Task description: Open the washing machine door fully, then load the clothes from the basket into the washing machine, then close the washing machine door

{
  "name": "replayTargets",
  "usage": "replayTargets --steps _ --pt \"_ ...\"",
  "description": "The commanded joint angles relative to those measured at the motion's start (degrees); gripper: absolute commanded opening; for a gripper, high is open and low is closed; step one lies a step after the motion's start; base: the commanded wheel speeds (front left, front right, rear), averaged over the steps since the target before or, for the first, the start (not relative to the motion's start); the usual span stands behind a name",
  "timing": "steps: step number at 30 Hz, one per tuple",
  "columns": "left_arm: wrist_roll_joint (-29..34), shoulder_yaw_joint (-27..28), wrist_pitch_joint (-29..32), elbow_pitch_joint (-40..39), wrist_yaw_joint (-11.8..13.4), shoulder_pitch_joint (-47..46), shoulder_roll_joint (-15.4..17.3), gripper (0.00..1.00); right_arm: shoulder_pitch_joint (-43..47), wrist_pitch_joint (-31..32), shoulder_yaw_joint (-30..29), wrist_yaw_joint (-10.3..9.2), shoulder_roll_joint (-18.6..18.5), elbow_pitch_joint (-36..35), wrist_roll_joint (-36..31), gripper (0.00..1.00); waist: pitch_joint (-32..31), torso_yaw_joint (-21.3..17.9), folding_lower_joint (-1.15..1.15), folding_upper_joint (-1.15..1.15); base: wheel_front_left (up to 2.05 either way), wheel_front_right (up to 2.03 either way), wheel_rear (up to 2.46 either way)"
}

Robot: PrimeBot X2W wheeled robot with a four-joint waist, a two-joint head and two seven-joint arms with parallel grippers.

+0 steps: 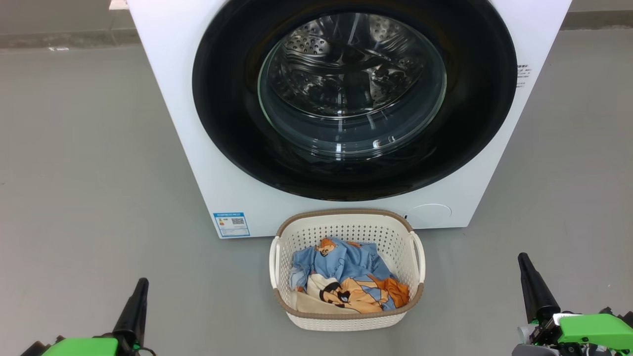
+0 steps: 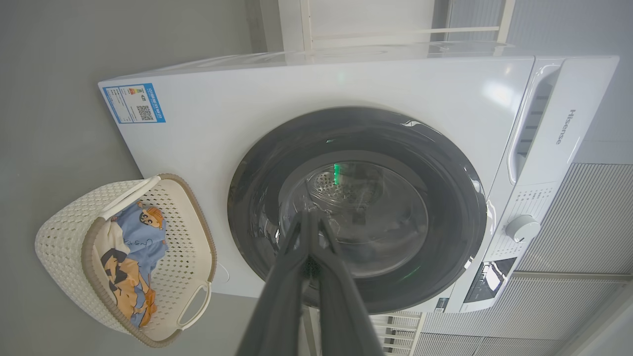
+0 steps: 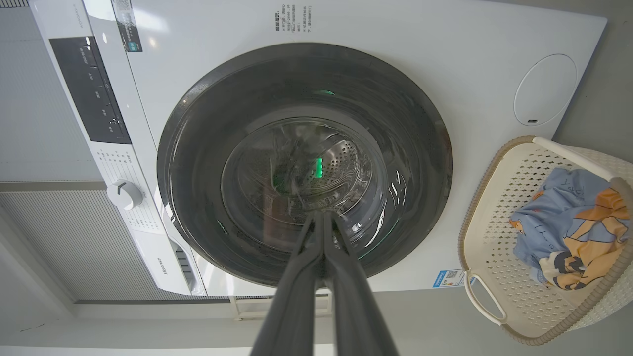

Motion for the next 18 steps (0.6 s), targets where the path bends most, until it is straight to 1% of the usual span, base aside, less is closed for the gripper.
replayTargets --steps 1,9,10,11,15,18 --pt "0.9 2.0 0.4 -1.4 -0.6 -2.5 0.8 0.00 -2.4 0.5 1.3 0.09 -0.2 -1.4 -0.7 0.00 0.0 0.0 0.00 0.00 0.00 0.00 0.00" --pt "0.9 2.0 0.4 -1.4 -0.6 -2.5 0.8 0.00 -2.4 0.5 1.3 0.09 -0.2 -1.4 -0.7 0.00 0.0 0.0 0.00 0.00 0.00 0.00 0.00" --pt "0.9 2.0 0.4 -1.4 -0.6 -2.5 0.8 1.00 -2.4 0.5 1.3 0.09 -0.2 -1.4 -0.7 1.00 0.0 0.0 0.00 0.00 0.00 0.00 0.00" --pt "0.0 -0.1 0.0 0.2 0.0 0.1 0.0 1.00 0.1 0.0 0.0 0.00 0.0 0.2 0.0 1.00 0.0 0.0 0.00 0.00 0.00 0.00 0.00" --pt "0.0 -0.5 0.0 2.8 0.1 2.2 -1.2 1.00 1.9 -0.1 0.0 0.00 0.7 3.1 0.0 1.00 0.0 0.0 0.00 0.00 0.00 0.00 0.00" --pt "0.1 -0.8 -0.5 2.5 0.1 2.1 -1.2 1.00 1.9 -0.6 0.1 0.00 0.6 2.6 0.1 1.00 0.2 0.0 0.02 0.00 0.00 0.00 0.00"
